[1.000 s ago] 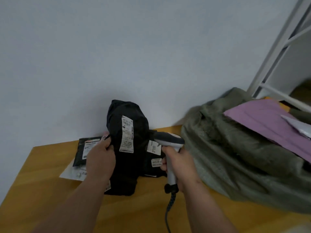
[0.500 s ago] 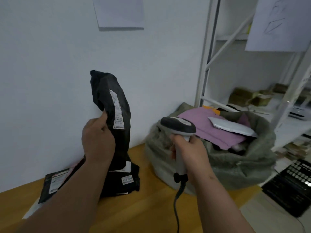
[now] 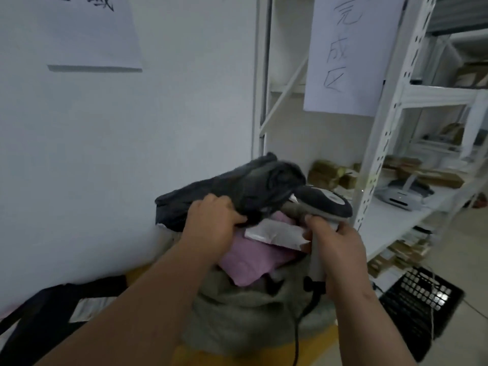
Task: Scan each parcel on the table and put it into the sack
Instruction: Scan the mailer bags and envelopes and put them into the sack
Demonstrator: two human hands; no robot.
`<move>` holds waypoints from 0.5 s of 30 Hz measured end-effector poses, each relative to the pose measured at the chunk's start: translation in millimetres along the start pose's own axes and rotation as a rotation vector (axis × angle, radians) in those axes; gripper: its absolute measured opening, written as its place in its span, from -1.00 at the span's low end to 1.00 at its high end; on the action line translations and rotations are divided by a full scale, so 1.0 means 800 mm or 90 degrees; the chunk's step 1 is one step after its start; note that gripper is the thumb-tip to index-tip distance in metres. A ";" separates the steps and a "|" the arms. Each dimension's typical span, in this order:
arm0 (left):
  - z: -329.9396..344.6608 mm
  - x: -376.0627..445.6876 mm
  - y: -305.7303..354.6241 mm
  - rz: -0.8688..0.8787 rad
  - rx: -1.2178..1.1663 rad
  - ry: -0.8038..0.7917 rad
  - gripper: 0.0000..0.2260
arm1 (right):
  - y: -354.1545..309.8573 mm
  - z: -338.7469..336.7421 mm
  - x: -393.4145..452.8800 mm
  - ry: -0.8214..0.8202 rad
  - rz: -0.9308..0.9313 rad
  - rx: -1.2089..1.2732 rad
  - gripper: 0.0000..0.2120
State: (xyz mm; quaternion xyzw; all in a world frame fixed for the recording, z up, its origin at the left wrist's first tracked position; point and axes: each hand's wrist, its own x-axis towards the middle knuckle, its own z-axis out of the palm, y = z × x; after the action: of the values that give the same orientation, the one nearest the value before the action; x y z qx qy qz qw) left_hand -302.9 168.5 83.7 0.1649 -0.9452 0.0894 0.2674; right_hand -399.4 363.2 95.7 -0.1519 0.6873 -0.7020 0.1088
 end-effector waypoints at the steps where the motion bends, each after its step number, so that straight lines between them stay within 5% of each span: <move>1: 0.005 0.004 0.012 -0.047 0.053 -0.123 -0.60 | 0.001 -0.012 0.011 0.002 -0.002 -0.023 -0.90; 3: 0.013 0.010 0.031 -0.122 0.130 -0.245 -0.61 | 0.010 -0.031 0.032 -0.001 -0.002 -0.066 -0.87; 9: 0.011 0.028 0.049 -0.217 0.190 -0.228 -0.71 | 0.045 -0.044 0.067 -0.090 0.086 -0.092 -0.85; 15: 0.016 0.035 0.067 -0.221 0.047 -0.345 -0.64 | 0.055 -0.037 0.080 -0.163 0.135 -0.089 -0.89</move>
State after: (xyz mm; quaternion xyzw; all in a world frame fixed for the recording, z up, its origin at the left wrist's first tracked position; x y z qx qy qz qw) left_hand -350.7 207.8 83.4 0.3510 -0.9358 0.0297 0.0112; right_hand -472.2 366.6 55.5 -0.1741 0.7270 -0.6120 0.2580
